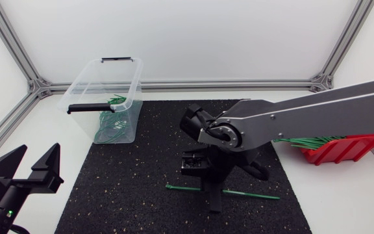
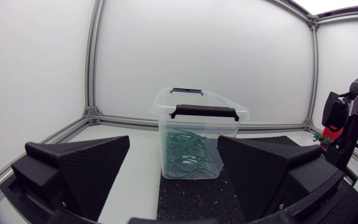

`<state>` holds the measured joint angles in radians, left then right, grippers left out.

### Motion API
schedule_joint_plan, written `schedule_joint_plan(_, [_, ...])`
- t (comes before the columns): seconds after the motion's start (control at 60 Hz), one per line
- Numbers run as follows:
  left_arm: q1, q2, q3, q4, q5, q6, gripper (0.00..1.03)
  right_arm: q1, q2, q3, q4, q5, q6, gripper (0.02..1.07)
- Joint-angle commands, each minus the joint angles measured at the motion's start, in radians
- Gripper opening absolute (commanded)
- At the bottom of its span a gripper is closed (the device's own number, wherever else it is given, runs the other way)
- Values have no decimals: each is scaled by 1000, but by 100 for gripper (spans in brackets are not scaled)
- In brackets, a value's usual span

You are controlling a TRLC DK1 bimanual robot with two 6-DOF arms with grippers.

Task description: Take a green cable tie from the red box, thread the tail through the head to close it, then place it in the transparent bin on the left.

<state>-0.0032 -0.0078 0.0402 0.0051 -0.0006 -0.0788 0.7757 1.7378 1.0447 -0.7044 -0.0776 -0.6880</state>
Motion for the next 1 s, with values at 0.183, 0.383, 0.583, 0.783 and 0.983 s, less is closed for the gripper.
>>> schedule_joint_plan(0.183, [-9,3,-37,-31,4,-9,99,-10,-20,-83,25,2,-150,8])
schedule_joint_plan(0.383, [-11,5,-37,-31,4,-9,99,-23,-15,-71,28,2,-162,10])
schedule_joint_plan(0.583, [-18,8,-37,-31,5,-9,99,-13,-50,-55,31,-4,-153,35])
schedule_joint_plan(0.783, [-20,9,-37,-31,5,-9,99,33,-64,-37,37,-17,-128,49])
schedule_joint_plan(0.983, [-24,11,-37,-30,5,-9,99,85,-24,-26,117,-31,-82,49])
